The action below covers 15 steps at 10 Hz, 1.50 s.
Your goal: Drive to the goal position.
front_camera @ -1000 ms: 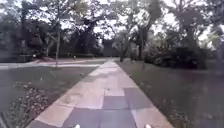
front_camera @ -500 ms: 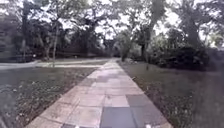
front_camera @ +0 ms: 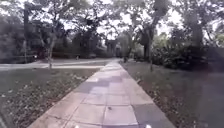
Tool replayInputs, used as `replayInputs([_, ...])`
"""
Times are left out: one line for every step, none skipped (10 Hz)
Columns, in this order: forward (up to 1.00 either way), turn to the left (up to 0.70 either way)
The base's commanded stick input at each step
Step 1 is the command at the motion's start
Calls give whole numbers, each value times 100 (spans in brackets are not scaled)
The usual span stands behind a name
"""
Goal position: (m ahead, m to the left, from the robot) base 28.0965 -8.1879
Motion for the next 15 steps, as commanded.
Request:
replayInputs([70,0])
replayInputs([70,0])
replayInputs([70,0])
replayInputs([70,0])
replayInputs([70,0])
replayInputs([70,0])
replayInputs([70,0])
replayInputs([70,0])
replayInputs([70,0])
replayInputs([70,0])
replayInputs([70,0])
replayInputs([70,0])
replayInputs([70,0])
replayInputs([70,0])
replayInputs([70,0])
